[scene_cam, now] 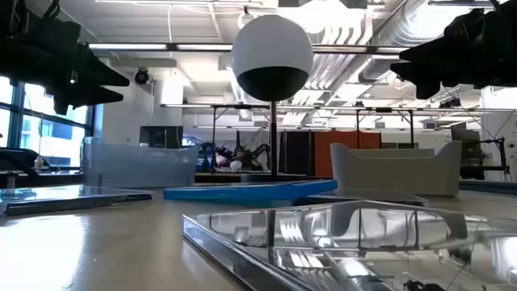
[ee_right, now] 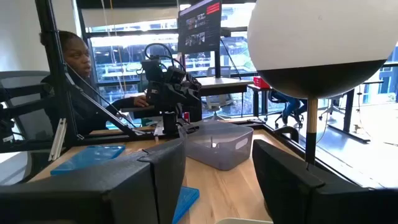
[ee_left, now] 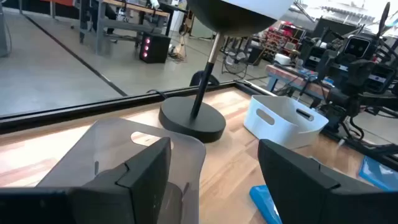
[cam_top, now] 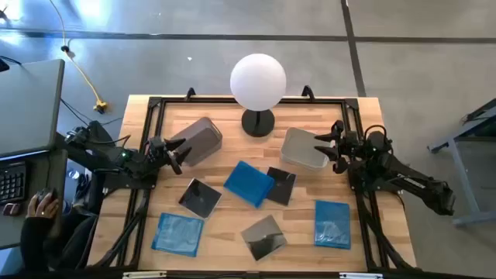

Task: Pick & place jewel cases by type

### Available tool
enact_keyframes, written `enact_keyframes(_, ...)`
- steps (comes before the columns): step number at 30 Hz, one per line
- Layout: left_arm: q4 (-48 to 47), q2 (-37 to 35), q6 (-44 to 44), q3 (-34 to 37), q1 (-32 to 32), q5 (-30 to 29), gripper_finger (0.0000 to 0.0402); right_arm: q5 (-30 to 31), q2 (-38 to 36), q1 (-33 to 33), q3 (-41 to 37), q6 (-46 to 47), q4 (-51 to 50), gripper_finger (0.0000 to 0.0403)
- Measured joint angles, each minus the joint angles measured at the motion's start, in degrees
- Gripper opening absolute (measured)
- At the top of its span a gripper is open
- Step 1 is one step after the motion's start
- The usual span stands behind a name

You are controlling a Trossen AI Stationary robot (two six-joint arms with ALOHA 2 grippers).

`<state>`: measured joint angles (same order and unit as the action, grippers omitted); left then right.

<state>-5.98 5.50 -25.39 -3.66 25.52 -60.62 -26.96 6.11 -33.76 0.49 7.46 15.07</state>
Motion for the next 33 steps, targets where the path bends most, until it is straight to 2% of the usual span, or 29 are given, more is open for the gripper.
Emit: enact_keyframes(33,0.00,0.02,0.00,-0.02,0.00,-0.02,0.0241,0.00,0.00,0.00,0.00,0.00,0.00,0.0181)
